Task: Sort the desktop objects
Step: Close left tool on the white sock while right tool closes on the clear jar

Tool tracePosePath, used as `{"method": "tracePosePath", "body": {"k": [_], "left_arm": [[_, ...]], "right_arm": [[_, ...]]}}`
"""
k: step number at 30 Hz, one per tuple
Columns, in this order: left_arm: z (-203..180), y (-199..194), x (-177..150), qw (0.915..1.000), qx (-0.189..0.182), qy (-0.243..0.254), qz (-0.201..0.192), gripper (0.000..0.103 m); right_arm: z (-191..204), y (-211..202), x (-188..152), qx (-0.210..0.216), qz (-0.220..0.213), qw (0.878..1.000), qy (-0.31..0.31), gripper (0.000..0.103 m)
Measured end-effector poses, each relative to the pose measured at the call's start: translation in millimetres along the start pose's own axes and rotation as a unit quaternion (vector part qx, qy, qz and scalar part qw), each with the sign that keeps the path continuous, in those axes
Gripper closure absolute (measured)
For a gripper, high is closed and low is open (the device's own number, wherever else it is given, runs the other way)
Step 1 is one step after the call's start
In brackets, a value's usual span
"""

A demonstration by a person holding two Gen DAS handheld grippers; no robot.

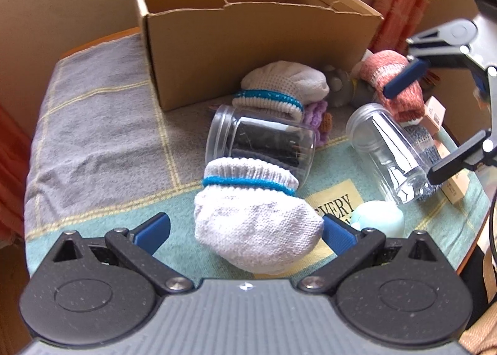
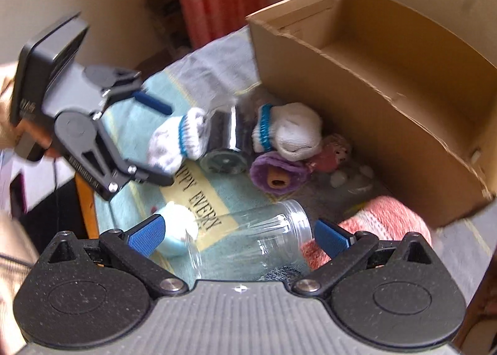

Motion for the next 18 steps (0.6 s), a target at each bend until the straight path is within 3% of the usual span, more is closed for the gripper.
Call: {"method": "tracePosePath", "body": {"k": [8, 18], "left_arm": [[-5, 13, 4, 0.9972, -0.041, 0.063, 0.003, 0.003], [-4, 21, 7, 0.9956, -0.053, 0.076, -0.013, 0.007]], "right_arm": [[-6, 15, 4, 0.011, 0.056, 0.998, -0.033, 0.000], [0, 41, -3, 0.021, 0.112, 0.992, -0.059, 0.000]]}}
Point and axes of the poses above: each gripper's, at about its wrist camera, not at the fingertips, and y roughly the way its jaws point, z to its left, x to its top, the point moved 9 cm from there along y, roughly the way its jaws point, and after that the axes turned 13 degrees about y, right-handed, at the moved point
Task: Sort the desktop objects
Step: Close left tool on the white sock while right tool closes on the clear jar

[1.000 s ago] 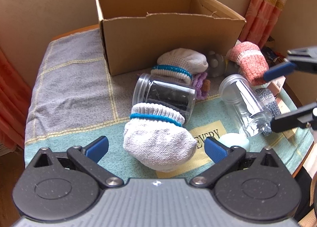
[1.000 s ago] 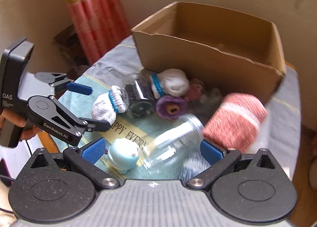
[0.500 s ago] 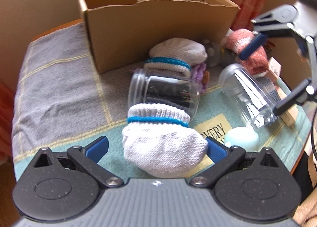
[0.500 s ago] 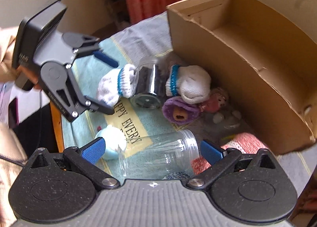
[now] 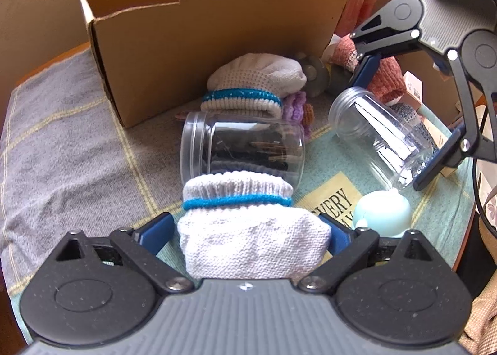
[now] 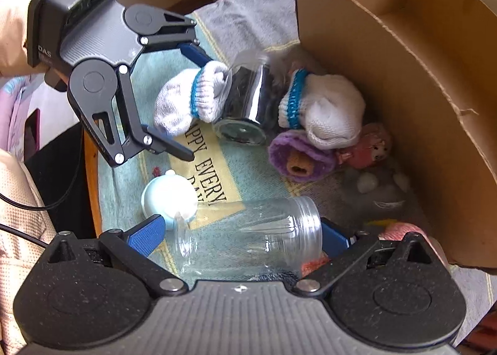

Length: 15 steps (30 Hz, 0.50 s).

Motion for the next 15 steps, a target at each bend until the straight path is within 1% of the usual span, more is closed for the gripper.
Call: {"method": "tracePosePath", "body": {"k": [2, 3, 4, 6, 10, 13, 15], "left_arm": [[0, 0, 0, 1.0000, -0.002, 0.000, -0.001, 0.008], [-1, 0, 1, 1.0000, -0.002, 0.002, -0.001, 0.010], [-2, -1, 1, 1.0000, -0.003, 0.005, -0.003, 0.014], [-3, -3, 2, 1.0000, -0.004, 0.006, -0.003, 0.016], [-1, -5, 2, 1.0000, -0.004, -0.004, -0.004, 0.022], [0, -9, 2, 0.9999, -0.002, -0.010, -0.003, 0.025], [-1, -12, 3, 1.0000, 0.002, -0.009, -0.003, 0.026]], "right_arm": [[0, 2, 0, -0.004, 0.003, 1.000, -0.005, 0.000], [0, 3, 0, -0.009, 0.005, 1.000, -0.007, 0.000], [0, 4, 0, -0.014, 0.004, 1.000, -0.009, 0.003], [-1, 5, 1, -0.024, 0.005, 1.000, -0.011, 0.009], [-3, 2, 2, -0.030, -0.002, 1.000, -0.006, 0.009], [-3, -3, 4, -0.035, -0.011, 0.999, -0.002, 0.010], [-2, -8, 5, -0.038, -0.020, 0.999, 0.001, 0.010]]}}
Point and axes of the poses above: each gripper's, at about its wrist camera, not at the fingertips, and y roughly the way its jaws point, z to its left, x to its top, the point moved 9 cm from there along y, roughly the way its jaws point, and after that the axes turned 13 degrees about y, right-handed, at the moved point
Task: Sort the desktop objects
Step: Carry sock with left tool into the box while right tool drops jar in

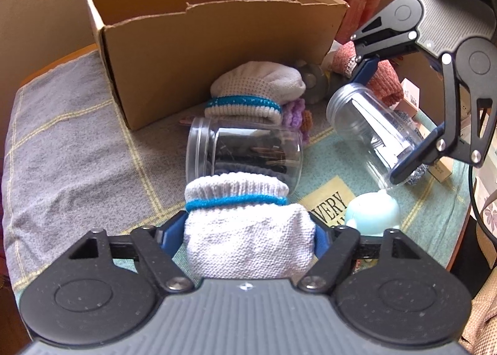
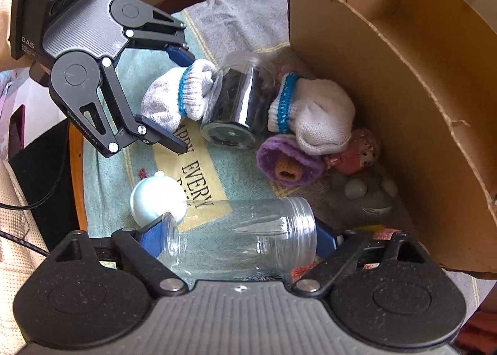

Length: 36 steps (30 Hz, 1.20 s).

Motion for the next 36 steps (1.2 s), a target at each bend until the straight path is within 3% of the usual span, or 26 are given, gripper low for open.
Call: {"method": "tracePosePath", "body": {"k": [16, 23, 36], "left_arm": [[7, -56, 33, 0.9987, 0.048, 0.007, -0.014, 0.026], [9, -79, 73, 0.9965, 0.071, 0.021, -0.039, 0.026], [40, -84, 158, 0.9916, 0.108, 0.019, -0.068, 0.026]], "right_arm": [[10, -58, 15, -0.046, -0.068, 0.997, 0.004, 0.010], [4, -95, 21, -0.078, -0.107, 0.991, 0.015, 0.010], [-39, -149, 46, -0.124, -0.165, 0.976, 0.067, 0.010]]}}
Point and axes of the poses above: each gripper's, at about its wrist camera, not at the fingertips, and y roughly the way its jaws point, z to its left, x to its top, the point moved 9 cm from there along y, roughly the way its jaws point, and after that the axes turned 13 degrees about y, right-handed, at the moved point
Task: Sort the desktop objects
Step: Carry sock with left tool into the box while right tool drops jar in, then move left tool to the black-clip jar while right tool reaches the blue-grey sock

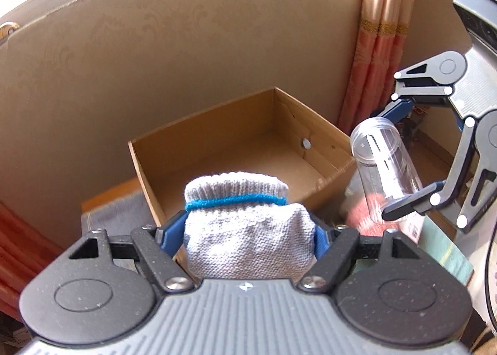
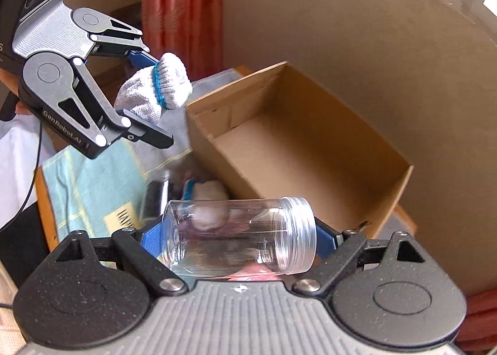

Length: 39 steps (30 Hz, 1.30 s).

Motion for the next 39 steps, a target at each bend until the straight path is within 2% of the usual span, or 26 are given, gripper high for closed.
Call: {"method": "tracePosePath", "body": {"k": [8, 12, 14, 16, 18, 20, 26, 28, 31, 39], "left_arm": [[13, 30, 13, 0.9998, 0.009, -0.017, 0.011, 0.026], [21, 41, 20, 0.9993, 0.033, -0.014, 0.006, 0.025], [24, 48, 21, 0.9990, 0.036, -0.024, 0.008, 0.022], [28, 53, 19, 0.9983, 0.040, -0.040, 0.015, 0.019], [31, 54, 17, 0.9971, 0.053, -0.050, 0.024, 0.017], [30, 52, 16, 0.9973, 0.057, -0.042, 0.020, 0.016], [18, 40, 7, 0.9982, 0.043, -0.022, 0.034, 0.015], [10, 34, 3, 0.9986, 0.039, -0.010, 0.034, 0.012], [-5, 24, -2, 0.9989, 0.036, 0.009, 0.029, 0.011], [-39, -9, -22, 0.9998, 0.007, 0.016, 0.012, 0.010]], "right_arm": [[-28, 7, 27, -0.021, -0.022, 0.999, 0.038, 0.010], [-41, 14, 40, -0.039, -0.031, 0.997, 0.054, 0.010], [-47, 20, 44, -0.045, -0.036, 0.996, 0.069, 0.010], [-52, 29, 47, -0.060, -0.035, 0.994, 0.083, 0.004], [-58, 29, 46, -0.071, -0.040, 0.992, 0.100, 0.000], [-61, 26, 44, -0.066, -0.043, 0.991, 0.108, 0.000], [-54, 10, 26, -0.069, -0.040, 0.991, 0.107, 0.000], [-50, 5, 21, -0.067, -0.040, 0.991, 0.104, 0.000], [-39, -3, 13, -0.064, -0.037, 0.992, 0.102, 0.000], [-3, -34, -18, -0.060, -0.053, 0.993, 0.082, 0.000]]}}
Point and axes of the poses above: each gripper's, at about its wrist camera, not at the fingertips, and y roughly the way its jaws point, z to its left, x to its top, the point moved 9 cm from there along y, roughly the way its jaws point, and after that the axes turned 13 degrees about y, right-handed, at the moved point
